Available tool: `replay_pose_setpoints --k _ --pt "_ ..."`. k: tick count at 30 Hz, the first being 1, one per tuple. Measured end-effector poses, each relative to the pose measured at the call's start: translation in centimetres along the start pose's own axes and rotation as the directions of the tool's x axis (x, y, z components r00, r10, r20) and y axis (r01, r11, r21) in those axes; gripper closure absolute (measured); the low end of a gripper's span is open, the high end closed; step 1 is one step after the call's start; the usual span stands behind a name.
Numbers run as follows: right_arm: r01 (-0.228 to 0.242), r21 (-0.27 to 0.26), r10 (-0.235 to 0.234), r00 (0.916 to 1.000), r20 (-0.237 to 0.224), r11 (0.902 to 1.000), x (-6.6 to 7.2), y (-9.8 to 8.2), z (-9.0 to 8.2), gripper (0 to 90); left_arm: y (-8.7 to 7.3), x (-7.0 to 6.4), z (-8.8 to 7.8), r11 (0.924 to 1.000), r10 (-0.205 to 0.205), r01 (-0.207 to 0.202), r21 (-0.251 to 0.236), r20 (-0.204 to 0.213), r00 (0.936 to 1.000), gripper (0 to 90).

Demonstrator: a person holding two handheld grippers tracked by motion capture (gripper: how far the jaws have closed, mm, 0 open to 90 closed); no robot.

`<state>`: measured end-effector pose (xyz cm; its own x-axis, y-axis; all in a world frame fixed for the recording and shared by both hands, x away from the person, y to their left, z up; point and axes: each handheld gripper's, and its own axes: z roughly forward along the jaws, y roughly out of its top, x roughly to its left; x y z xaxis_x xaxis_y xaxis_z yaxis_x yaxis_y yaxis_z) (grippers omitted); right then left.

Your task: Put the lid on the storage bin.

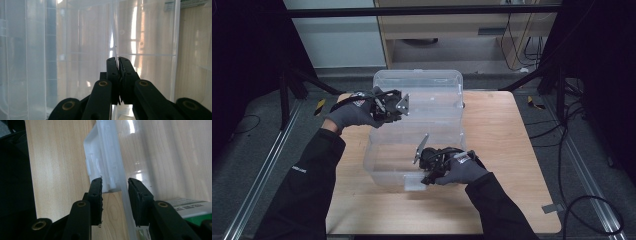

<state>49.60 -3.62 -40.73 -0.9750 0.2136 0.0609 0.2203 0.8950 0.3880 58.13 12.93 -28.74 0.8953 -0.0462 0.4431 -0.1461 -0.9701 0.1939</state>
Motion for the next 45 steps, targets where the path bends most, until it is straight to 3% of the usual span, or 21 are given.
replay_pose_setpoints --k 5,45 --pt "-0.001 0.003 0.001 1.0000 -0.001 1.0000 0.0 0.0 0.0 65.2 -0.2 -0.9 -0.4 0.9995 -0.018 0.018 -0.024 0.000 0.9998 87.2" --pt "0.010 -0.020 -0.010 0.9999 0.010 0.9997 0.2 -0.4 -0.1 64.2 -0.2 -4.6 -1.5 0.9991 -0.039 0.039 -0.013 0.012 0.9992 87.1"
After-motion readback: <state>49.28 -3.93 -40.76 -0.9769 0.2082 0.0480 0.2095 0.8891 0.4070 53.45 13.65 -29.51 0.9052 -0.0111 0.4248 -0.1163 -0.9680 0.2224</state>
